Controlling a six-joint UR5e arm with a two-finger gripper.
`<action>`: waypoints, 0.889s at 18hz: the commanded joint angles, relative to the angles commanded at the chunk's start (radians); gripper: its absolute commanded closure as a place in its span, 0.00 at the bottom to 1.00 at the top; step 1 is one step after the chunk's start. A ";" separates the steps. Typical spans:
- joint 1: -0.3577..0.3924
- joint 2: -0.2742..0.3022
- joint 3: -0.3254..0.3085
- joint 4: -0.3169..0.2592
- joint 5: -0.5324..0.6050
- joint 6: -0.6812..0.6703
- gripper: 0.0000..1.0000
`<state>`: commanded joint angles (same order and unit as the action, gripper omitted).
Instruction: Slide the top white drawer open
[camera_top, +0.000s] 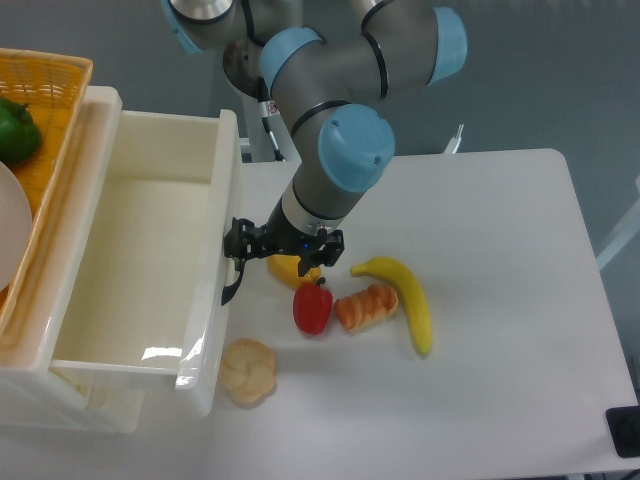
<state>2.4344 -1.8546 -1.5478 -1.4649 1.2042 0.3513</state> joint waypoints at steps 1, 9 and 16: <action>0.002 0.000 0.000 -0.005 0.000 0.000 0.00; 0.014 0.012 0.009 -0.037 -0.012 0.000 0.00; 0.044 0.032 0.028 -0.055 -0.012 0.000 0.00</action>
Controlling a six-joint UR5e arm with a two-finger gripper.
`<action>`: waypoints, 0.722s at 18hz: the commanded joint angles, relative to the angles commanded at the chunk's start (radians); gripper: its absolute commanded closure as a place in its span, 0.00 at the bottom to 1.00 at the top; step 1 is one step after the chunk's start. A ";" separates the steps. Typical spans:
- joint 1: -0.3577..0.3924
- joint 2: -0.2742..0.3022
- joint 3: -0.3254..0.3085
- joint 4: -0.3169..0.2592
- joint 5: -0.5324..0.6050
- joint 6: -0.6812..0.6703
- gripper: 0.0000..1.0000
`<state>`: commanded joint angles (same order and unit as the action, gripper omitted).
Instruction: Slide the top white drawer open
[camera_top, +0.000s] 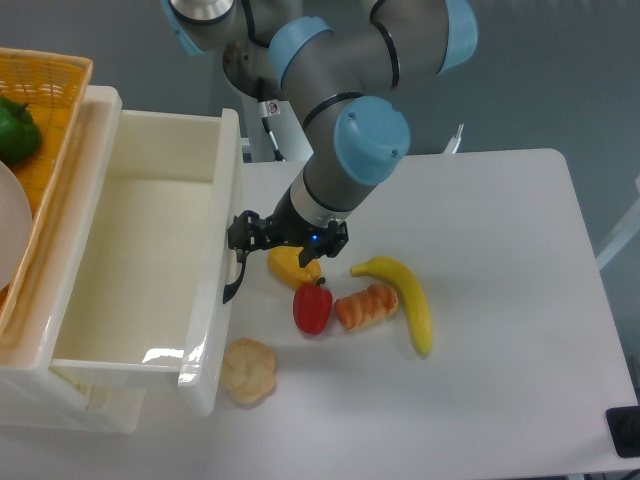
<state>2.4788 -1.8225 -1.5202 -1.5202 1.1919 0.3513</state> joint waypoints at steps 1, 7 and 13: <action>0.006 0.008 0.000 0.008 0.006 0.002 0.00; 0.015 0.009 0.012 0.057 0.186 0.133 0.00; 0.071 0.020 0.008 0.095 0.202 0.363 0.00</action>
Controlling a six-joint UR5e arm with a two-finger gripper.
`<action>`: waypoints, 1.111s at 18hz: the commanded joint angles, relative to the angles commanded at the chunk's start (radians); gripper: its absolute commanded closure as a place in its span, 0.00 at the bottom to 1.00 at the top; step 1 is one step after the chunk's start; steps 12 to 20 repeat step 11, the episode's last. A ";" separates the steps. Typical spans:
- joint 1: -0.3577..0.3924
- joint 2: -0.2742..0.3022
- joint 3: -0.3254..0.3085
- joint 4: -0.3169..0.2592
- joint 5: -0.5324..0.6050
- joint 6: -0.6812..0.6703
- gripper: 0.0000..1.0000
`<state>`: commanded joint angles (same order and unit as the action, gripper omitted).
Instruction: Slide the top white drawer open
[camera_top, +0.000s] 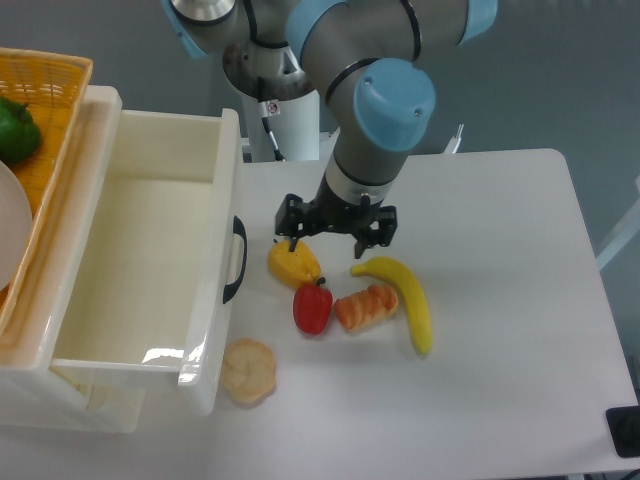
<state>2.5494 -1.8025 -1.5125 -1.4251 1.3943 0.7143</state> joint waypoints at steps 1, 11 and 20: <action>0.008 0.008 -0.002 -0.002 0.014 0.029 0.00; 0.049 0.011 -0.012 0.075 0.043 0.042 0.00; 0.049 0.011 -0.012 0.075 0.043 0.042 0.00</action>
